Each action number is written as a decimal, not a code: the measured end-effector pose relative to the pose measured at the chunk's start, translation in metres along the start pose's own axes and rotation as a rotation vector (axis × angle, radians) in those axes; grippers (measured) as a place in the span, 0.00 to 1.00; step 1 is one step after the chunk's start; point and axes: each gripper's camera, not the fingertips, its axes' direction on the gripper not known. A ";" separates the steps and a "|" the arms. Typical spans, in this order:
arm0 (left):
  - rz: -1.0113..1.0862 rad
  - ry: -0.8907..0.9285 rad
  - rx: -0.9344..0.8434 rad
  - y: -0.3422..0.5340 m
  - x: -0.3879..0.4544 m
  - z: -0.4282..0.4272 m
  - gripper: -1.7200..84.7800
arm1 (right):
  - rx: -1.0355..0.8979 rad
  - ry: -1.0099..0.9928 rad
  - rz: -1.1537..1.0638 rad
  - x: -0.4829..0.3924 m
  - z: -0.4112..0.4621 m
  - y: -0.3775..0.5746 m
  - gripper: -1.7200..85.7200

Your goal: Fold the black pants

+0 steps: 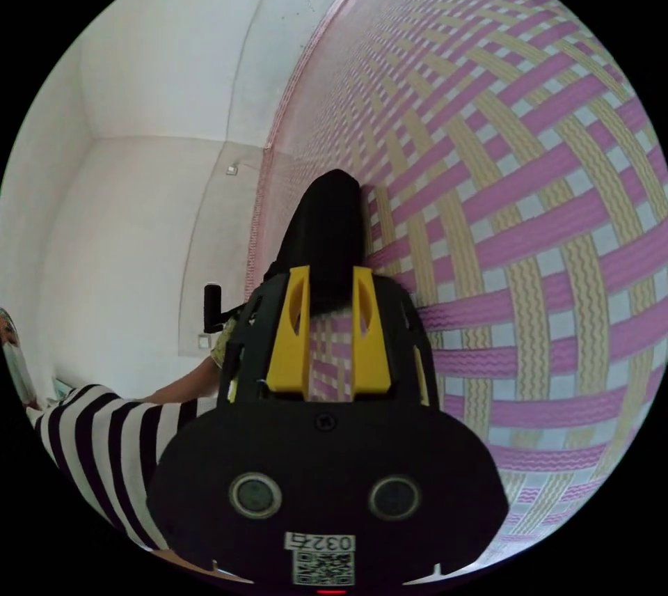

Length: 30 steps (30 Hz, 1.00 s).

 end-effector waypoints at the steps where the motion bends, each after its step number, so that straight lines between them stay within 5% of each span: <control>1: -0.007 0.007 0.003 -0.001 -0.003 -0.002 0.01 | 0.004 -0.009 0.015 0.001 0.002 0.001 0.09; 9: -0.153 0.241 -0.079 -0.017 0.016 0.035 0.01 | 0.197 0.007 -0.003 -0.008 -0.064 0.019 0.07; 16: 0.028 0.333 -0.319 -0.048 0.085 0.105 0.01 | 0.282 0.282 -0.067 -0.041 -0.126 0.037 0.07; 20: -0.010 0.465 -0.176 -0.041 0.051 0.064 0.01 | 0.245 0.416 -0.270 -0.117 -0.095 0.049 0.07; 30: -0.153 0.441 0.167 0.037 -0.072 -0.065 0.01 | 0.045 0.462 -0.749 -0.310 0.073 0.114 0.07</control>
